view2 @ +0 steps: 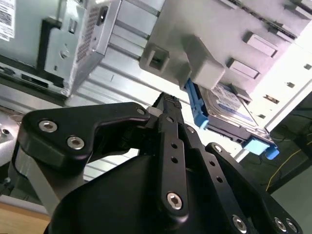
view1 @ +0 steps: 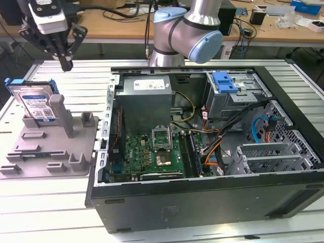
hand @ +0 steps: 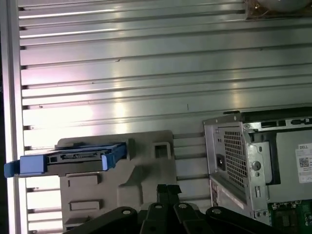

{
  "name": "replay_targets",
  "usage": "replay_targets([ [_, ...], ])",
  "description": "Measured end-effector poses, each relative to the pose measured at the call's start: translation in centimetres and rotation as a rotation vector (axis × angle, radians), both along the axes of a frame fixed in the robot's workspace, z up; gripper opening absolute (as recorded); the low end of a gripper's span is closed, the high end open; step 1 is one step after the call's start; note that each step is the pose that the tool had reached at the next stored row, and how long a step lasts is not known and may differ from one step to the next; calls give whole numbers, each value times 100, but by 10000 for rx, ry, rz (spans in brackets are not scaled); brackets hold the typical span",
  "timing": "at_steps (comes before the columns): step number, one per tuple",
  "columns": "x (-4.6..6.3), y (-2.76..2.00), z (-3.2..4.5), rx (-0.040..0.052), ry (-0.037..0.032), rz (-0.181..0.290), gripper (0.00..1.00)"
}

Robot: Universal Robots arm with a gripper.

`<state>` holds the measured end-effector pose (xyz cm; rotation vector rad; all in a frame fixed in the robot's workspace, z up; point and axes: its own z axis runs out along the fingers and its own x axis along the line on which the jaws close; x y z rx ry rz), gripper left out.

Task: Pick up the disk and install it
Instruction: 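Reach for the disk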

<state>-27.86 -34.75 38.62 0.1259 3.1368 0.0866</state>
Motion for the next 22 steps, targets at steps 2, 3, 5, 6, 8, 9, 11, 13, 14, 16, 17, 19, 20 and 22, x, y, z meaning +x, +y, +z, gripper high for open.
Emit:
replay_targets([
  [2,-114,47,-13,8,-1,-1,11],
  [3,-146,61,-18,10,-1,0,11],
  [5,-221,94,-27,13,0,-3,11],
  [6,-281,120,-36,15,0,0,11],
  [8,-359,152,-47,16,0,-2,11],
  [9,-393,168,-52,17,0,-3,11],
  [11,-479,205,-66,19,-1,0,11],
  [13,-565,244,-79,20,0,-3,11],
  [14,-602,261,-85,21,0,-1,11],
  [16,-721,316,-103,23,-1,-3,11],
  [17,-758,333,-108,23,0,-1,11],
  [19,-830,365,-118,24,0,-1,11],
  [20,-855,377,-121,25,-1,-3,11],
  [22,-856,378,-121,24,5,25,11],
])
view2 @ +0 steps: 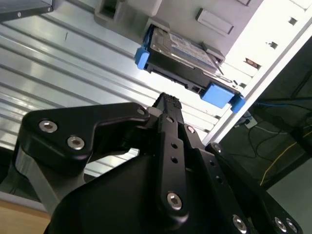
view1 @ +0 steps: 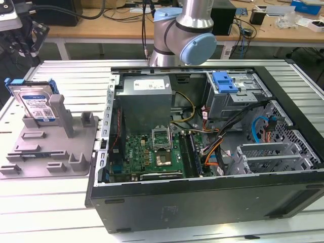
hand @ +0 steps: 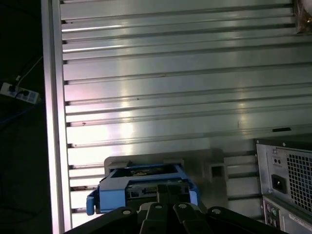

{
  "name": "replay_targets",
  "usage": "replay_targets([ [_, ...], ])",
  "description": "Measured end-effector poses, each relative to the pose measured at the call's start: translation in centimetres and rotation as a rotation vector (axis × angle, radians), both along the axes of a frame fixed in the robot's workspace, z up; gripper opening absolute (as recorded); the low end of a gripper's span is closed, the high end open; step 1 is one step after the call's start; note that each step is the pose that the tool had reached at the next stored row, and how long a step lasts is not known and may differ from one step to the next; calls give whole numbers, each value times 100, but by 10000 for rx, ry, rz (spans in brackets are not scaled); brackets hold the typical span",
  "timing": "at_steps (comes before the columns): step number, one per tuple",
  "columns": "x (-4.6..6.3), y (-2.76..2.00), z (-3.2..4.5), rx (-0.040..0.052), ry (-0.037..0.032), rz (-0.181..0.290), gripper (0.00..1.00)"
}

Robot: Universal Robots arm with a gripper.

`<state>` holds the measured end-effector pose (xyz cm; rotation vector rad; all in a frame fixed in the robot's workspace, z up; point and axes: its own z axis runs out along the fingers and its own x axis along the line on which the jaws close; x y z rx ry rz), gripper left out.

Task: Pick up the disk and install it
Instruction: 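Reach for the disk, then pick up the disk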

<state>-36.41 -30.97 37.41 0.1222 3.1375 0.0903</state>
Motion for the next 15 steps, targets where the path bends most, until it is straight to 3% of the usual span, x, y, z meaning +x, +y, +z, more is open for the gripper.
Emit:
replay_targets([
  [15,0,0,0,0,0,101,11],
])
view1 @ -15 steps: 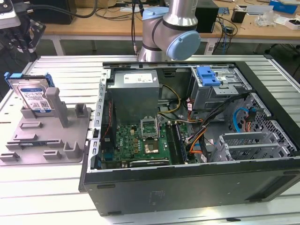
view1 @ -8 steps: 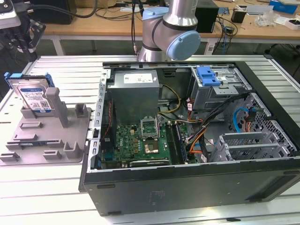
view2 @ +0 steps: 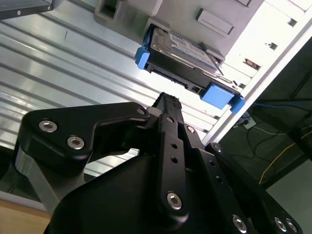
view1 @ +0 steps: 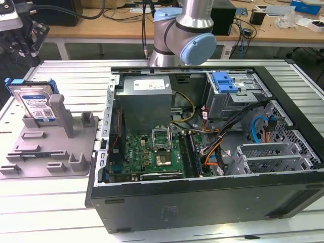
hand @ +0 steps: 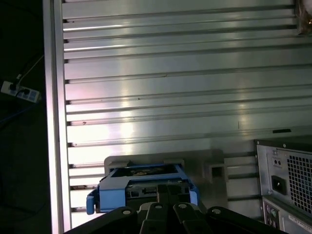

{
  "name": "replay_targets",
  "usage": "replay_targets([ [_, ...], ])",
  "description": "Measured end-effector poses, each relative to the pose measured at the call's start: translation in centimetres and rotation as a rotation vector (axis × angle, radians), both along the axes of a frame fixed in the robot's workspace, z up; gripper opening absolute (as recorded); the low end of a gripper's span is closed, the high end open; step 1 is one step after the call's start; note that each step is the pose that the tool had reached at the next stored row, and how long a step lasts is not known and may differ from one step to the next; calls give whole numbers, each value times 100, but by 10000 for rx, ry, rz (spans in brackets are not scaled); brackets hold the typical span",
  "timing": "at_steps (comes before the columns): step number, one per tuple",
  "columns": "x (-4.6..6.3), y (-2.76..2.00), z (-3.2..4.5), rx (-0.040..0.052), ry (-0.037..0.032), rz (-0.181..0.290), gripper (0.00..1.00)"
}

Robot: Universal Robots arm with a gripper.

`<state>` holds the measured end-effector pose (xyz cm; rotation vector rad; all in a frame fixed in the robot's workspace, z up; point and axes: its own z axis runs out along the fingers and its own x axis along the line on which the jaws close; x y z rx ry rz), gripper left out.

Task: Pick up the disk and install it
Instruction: 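Pick up the disk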

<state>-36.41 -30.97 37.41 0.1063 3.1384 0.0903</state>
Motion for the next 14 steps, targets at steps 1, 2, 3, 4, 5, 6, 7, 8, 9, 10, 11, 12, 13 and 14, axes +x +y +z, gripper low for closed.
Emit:
replay_targets([
  [1,0,0,0,0,0,11,11],
  [2,0,0,0,0,0,22,11],
  [3,0,0,0,0,0,31,11],
  [4,0,0,0,0,0,43,11],
  [5,0,0,0,0,0,49,11],
  [6,0,0,0,0,0,54,11],
  [7,0,0,0,0,0,61,11],
  [8,0,0,0,0,0,67,11],
  [9,0,0,0,0,0,75,11],
  [10,0,0,0,0,0,87,11],
  [11,-7,-2,0,1,-1,108,11],
  [12,-33,-4,-1,1,-1,239,11],
  [13,-36,-4,-1,1,-2,472,11],
  [14,-39,-4,0,0,1,809,11],
])
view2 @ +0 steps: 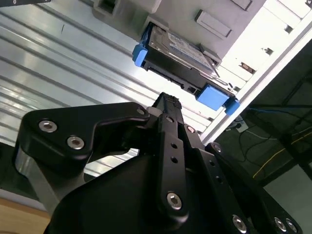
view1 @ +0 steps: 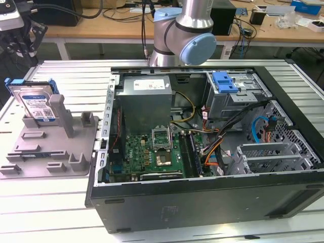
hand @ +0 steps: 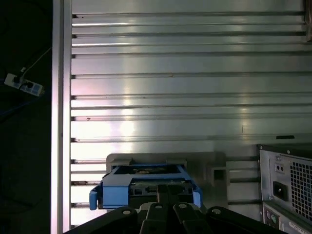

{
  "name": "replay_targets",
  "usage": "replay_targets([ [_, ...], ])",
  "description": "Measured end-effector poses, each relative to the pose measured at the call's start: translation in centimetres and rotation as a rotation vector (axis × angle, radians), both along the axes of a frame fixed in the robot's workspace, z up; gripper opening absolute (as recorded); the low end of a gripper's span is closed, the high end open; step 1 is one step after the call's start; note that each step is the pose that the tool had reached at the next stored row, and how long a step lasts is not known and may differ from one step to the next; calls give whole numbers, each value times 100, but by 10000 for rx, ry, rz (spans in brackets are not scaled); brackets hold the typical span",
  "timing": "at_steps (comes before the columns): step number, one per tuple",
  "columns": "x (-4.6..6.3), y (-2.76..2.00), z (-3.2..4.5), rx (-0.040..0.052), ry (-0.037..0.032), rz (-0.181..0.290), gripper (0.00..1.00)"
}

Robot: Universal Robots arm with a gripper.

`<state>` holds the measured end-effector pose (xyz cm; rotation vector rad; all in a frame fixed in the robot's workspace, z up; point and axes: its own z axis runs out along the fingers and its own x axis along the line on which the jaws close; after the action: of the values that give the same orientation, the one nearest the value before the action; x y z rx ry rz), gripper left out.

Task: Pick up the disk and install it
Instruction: 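Pick up the disk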

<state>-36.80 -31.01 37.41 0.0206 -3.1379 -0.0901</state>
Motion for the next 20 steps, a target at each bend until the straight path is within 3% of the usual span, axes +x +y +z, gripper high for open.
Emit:
replay_targets([
  [9,-1,0,-1,0,-1,1991,11],
  [13,-2,0,-1,0,-1,2993,36],
  [15,-2,0,-1,1,-1,3388,36],
  [16,-2,0,-1,0,-1,3564,42],
  [20,-2,0,-1,1,-1,4484,42],
])
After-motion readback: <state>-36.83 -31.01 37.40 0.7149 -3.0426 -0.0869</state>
